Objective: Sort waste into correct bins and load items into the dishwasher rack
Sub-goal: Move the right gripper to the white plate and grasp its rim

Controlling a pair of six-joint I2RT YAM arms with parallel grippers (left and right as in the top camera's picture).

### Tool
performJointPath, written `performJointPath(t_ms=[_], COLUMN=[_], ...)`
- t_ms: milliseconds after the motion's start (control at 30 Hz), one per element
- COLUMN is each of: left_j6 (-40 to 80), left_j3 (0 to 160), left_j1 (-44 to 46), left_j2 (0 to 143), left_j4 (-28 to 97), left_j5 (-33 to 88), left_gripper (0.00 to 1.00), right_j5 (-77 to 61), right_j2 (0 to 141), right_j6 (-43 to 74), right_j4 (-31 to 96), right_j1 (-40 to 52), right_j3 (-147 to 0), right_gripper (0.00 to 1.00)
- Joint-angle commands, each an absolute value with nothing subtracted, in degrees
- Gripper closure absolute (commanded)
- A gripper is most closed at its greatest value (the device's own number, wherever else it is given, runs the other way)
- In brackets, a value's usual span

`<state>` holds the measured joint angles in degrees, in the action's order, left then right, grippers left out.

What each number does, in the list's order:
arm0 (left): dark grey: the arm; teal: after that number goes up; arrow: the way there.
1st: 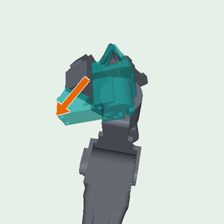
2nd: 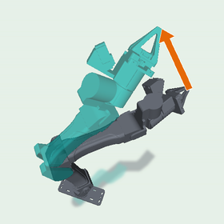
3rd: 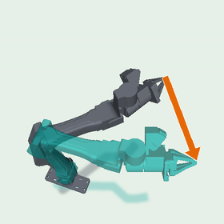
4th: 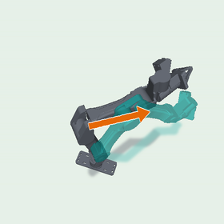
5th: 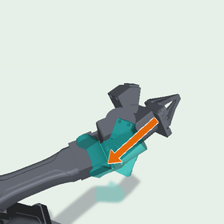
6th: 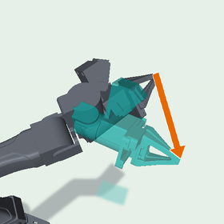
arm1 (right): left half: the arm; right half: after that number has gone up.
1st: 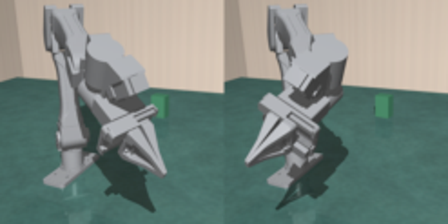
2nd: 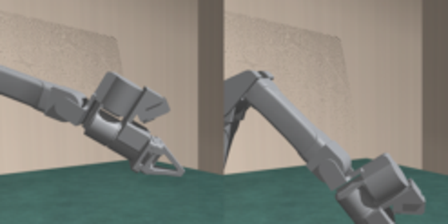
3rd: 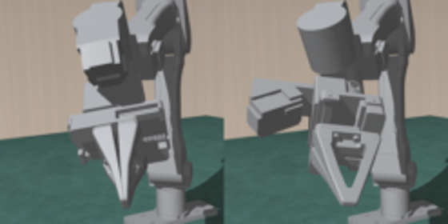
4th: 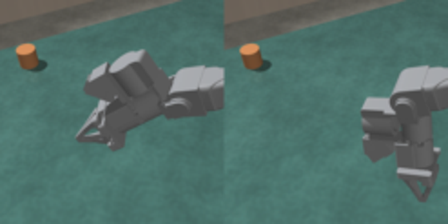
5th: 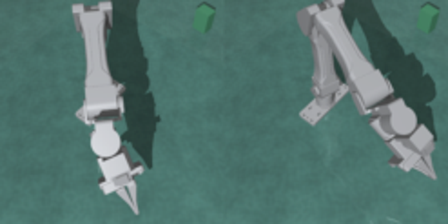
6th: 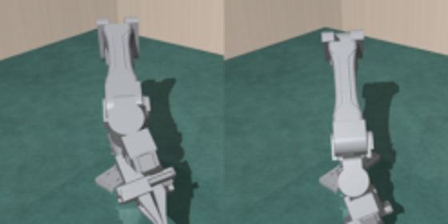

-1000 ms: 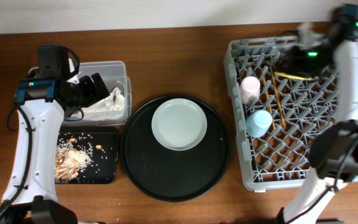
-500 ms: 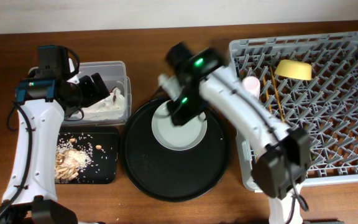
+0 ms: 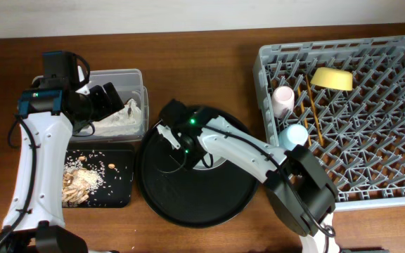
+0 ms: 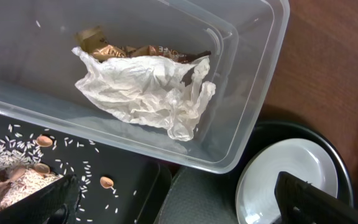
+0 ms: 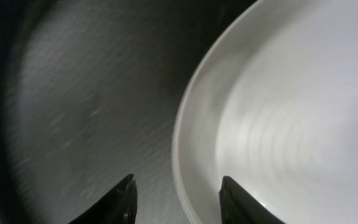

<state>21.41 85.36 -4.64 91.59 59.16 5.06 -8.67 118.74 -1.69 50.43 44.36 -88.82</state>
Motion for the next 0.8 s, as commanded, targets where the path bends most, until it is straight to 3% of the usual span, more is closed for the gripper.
performJointPath(t_ms=[0,233,300,400,433,767], left_j6=[20.9,20.9,20.9,20.9,20.9,20.9], left_j3=[86.3,86.3,86.3,86.3,86.3,86.3], left_j1=[-4.8,-4.8,-4.8,-4.8,-4.8,-4.8], left_j2=[90.9,90.9,90.9,90.9,90.9,90.9], left_j4=[59.2,59.2,59.2,59.2,59.2,59.2], left_j5=[4.7,4.7,4.7,4.7,4.7,4.7], left_gripper=[0.01,0.01,0.01,0.01,0.01,0.01], right_j5=[-5.3,-5.4,-6.0,-7.5,-7.5,-8.0], right_j2=[118.4,118.4,118.4,118.4,118.4,115.0], right_j6=[-1.4,-1.4,-1.3,-1.0,-1.0,-1.0], right_j4=[45.6,41.4,42.4,44.1,44.4,49.7], right_j1=[44.7,44.7,44.7,44.7,44.7,44.6], right_j3=[-83.7,-78.3,-78.3,-78.3,-78.3,-84.0], right_gripper=[0.56,0.61,0.71,0.94,0.96,0.96])
